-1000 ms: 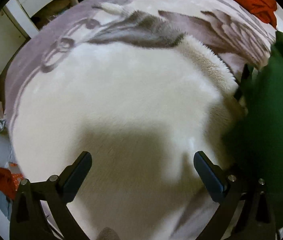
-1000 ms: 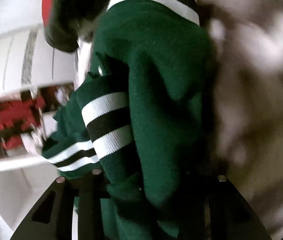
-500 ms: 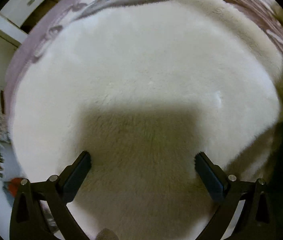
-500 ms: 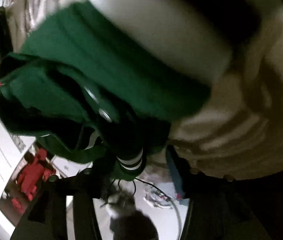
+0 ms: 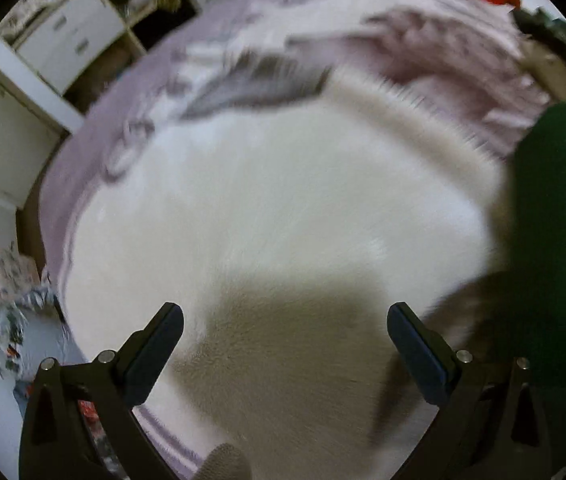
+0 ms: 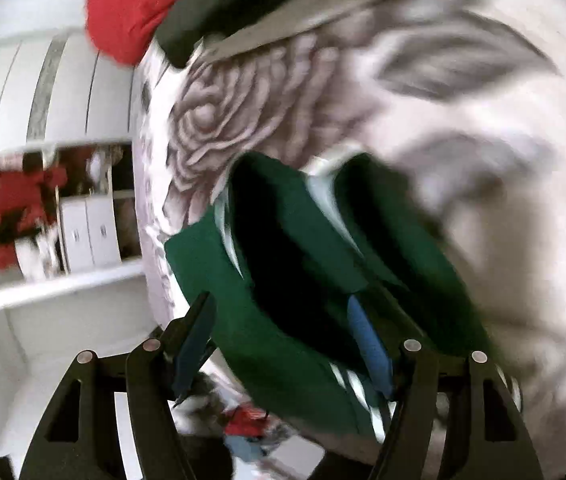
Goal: Fold large clothes
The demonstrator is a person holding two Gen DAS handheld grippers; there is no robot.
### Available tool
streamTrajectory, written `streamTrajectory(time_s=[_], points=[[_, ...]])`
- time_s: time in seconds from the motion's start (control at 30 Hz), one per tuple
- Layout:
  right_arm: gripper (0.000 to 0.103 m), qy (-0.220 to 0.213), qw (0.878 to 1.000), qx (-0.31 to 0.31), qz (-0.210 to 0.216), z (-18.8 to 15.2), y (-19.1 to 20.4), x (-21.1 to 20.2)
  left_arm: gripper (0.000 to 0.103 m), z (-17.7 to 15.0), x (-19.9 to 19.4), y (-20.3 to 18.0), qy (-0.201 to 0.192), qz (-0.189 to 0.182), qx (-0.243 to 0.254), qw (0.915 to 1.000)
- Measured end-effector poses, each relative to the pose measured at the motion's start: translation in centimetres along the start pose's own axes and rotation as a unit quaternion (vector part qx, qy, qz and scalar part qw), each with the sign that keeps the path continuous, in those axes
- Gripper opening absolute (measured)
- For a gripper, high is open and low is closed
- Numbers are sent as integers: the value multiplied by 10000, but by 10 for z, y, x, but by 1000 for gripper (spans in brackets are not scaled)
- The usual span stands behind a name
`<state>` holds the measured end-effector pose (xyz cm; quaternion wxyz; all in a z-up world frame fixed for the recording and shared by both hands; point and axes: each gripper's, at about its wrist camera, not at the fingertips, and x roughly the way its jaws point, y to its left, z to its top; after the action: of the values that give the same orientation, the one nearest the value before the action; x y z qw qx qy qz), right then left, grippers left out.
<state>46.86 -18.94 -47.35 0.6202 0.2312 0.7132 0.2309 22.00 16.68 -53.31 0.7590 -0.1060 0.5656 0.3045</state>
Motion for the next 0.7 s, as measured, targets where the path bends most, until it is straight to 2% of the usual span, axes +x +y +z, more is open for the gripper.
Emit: streamTrajectory(time_s=[0.03, 0.1, 0.13, 0.2, 0.33, 0.43, 0.47, 0.53, 0.57, 0.6, 0.63, 0.7], points=[[69, 91, 9999, -72, 5, 4, 4, 9, 103, 2, -9, -5, -66, -24, 4, 10000], [9, 301, 9994, -163, -35, 0, 4, 35, 103, 8, -31, -15, -253, -93, 0, 9996], [3, 304, 9992, -209, -182, -3, 8, 39, 103, 11, -41, -21, -314, -186, -5, 9993], [3, -41, 9990, -313, -330, -10, 19, 20, 103, 20, -61, -37, -471, -403, 43, 9981], [3, -618, 9974, -85, -353, -17, 25, -57, 103, 33, -79, -72, -603, -910, 256, 9937], [3, -867, 9930, 29, -803, -1, 8, -78, 103, 34, -63, -105, -520, -896, 611, 9927], [3, -838, 9919, 120, -948, 10, -4, -75, 103, 34, -57, -110, -522, -897, 648, 9925], [3, -614, 9900, 184, -1253, 30, -24, -53, 103, 35, -43, -122, -375, -624, 812, 9940], [3, -162, 9930, 409, -1101, 39, -41, -32, 103, 34, -39, -125, -285, -432, 885, 9947], [4, 116, 9939, 613, -914, 42, -54, -22, 103, 32, -33, -124, -216, -273, 953, 9948], [13, 441, 9932, 851, -655, 40, -65, -17, 103, 28, -31, -121, -172, -223, 973, 9949], [22, 584, 9952, 717, -331, 26, -66, -25, 103, 22, -30, -111, -97, -334, 865, 9956]])
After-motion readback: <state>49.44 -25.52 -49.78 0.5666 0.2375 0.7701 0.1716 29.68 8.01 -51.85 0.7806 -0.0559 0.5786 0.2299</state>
